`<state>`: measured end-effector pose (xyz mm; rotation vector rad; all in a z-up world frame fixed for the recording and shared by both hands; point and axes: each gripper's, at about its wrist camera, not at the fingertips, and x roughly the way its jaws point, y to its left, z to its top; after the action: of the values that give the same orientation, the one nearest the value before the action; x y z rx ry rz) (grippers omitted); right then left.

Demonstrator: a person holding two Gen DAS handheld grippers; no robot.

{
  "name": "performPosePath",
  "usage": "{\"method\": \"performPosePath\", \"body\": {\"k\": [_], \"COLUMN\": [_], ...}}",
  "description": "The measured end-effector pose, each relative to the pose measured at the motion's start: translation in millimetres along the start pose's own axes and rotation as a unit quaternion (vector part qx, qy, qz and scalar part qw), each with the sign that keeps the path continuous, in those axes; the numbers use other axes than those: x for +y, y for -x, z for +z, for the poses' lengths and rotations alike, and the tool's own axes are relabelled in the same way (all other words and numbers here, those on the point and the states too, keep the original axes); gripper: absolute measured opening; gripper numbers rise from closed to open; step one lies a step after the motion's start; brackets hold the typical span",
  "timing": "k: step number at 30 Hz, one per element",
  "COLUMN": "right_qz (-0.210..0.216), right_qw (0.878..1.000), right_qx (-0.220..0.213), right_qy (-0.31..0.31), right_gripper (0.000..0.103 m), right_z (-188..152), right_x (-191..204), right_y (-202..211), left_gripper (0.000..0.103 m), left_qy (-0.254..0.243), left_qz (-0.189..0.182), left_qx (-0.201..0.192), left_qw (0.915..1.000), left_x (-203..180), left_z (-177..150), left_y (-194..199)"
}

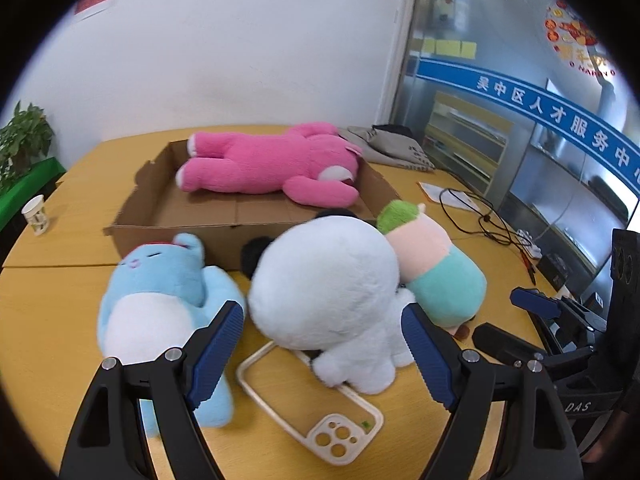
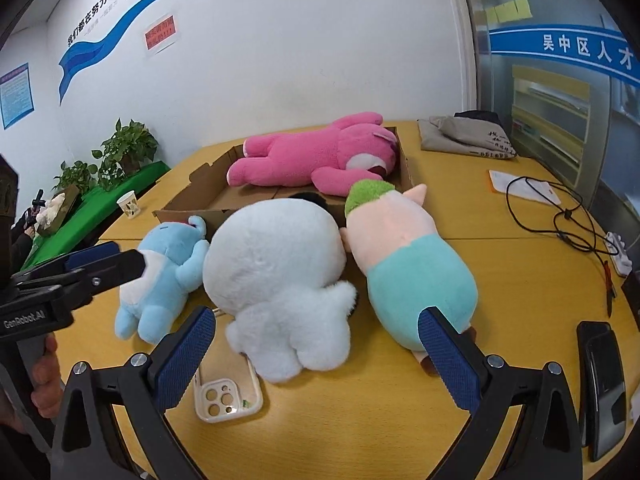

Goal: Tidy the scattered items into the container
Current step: 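Withdraw both grippers and move them toward the white panda plush, then close the right gripper on the white panda while the left gripper grips it too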

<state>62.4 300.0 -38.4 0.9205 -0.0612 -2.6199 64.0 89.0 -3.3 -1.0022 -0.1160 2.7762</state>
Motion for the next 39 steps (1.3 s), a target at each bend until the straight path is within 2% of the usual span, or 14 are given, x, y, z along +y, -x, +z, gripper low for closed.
{"method": "performPosePath", "body": {"k": [5,9,14,18,20,24,28,31,33,39], "right_qz": [0.045,0.081,0.095,0.106,0.103,0.069,0.035,0.032,0.024,0.039], "right_qw": [0.999,0.996,0.995,0.993,0.993,0.992,0.990,0.988,0.986,0.985], "right_qx": [0.011,0.024,0.032,0.041,0.042,0.037,0.077,0.109,0.113,0.118], "right_qy": [-0.023,-0.026,-0.005,0.015,0.039,0.099,0.109,0.107,0.123,0.121], "right_gripper": [0.103,0.103,0.103,0.103,0.103,0.103,0.103,0.101,0.098,0.083], "right_z": [-5.3,-12.2,-14.9,-11.6,-5.6,3.2,3.8,-4.2,-10.2,-12.5], "right_x": [-22.7,-30.3,-18.2,0.9,14.9,36.9,36.6,36.3,41.8,37.0], "right_y": [-16.1,-25.9,-32.6,-49.9,-61.5,-81.5,-116.1,-135.4,-139.9,-140.5], "left_gripper": [0.081,0.081,0.081,0.081,0.081,0.081,0.081,0.081,0.081,0.081], "left_qy": [-0.031,-0.035,-0.019,0.011,0.018,0.043,0.073,0.075,0.076,0.089], "left_qz": [-0.011,-0.024,-0.048,-0.076,-0.083,-0.108,-0.119,-0.134,-0.141,-0.155], "left_qx": [0.025,0.033,0.024,0.031,0.037,0.057,0.060,0.050,0.047,0.034], "left_qw": [0.9991,0.9986,0.9984,0.9966,0.9957,0.9915,0.9884,0.9869,0.9860,0.9832], "left_x": [-24.7,-30.5,-12.8,17.9,30.2,50.2,67.1,71.4,73.2,82.4], "left_z": [7.1,7.1,9.1,9.8,9.6,7.0,0.2,-1.9,-2.6,-2.6], "left_y": [-24.8,-33.8,-39.1,-56.4,-65.5,-84.0,-91.2,-89.1,-88.4,-83.7]}}
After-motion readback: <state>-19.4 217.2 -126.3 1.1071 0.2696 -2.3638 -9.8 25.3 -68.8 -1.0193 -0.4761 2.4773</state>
